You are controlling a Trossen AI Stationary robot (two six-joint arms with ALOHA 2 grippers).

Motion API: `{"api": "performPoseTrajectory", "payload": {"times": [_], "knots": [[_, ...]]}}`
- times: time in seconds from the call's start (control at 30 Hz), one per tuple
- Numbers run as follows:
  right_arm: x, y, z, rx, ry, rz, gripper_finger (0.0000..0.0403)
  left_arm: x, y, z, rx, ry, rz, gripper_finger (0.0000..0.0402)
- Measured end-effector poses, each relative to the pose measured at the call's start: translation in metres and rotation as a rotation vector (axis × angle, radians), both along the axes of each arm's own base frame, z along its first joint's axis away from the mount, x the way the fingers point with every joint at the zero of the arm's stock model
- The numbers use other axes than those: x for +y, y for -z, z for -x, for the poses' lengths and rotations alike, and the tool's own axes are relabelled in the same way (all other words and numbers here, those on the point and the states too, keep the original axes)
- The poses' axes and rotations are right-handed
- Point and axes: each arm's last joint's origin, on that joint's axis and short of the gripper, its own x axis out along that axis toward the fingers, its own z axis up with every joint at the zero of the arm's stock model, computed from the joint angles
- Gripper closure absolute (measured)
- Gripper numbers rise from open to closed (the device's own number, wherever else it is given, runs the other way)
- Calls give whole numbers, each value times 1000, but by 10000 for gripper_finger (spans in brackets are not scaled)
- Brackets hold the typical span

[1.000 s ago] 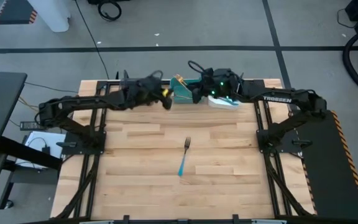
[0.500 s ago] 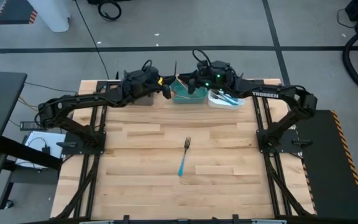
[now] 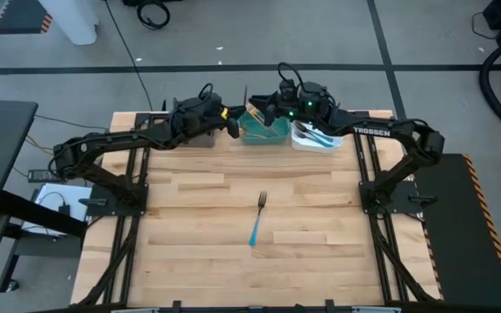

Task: Sort silverware by color (type)
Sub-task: Put the gold fork into the green bin

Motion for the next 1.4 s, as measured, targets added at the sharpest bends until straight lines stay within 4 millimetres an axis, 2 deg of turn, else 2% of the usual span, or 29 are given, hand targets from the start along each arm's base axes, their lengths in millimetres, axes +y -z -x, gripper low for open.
{"api": "performPoseTrajectory", "payload": {"times": [0.17, 0.43, 0.6, 0.7, 0.83, 0.97, 1.13, 1.3, 1.4], "knots": [[4, -6, -2, -55, 1, 28, 292, 0, 0, 0, 2, 1, 1, 384], [1, 9, -17, -71, 17, 27, 292, -1, 1, -1, 8, 42, 8, 384], [-1, 5, -19, -63, 21, 58, 298, -1, 1, -1, 9, 50, 9, 384], [-5, 7, -26, -55, 14, 55, 321, -1, 2, -1, 14, 52, 11, 384], [-7, 11, -34, -44, -20, 52, 382, -1, 2, 0, 16, 51, 11, 379], [-8, 12, -36, -33, -24, 60, 384, 1, 3, 0, 21, 45, 12, 380], [-15, 5, -24, 35, -15, 138, 385, 7, 1, 2, 33, 45, -37, 355], [-38, 3, -5, 92, 47, 185, 385, 21, -13, 9, 51, -20, -114, 313], [-51, 12, 2, 199, 51, 221, 385, 26, -23, 10, 42, -31, -120, 295]]}}
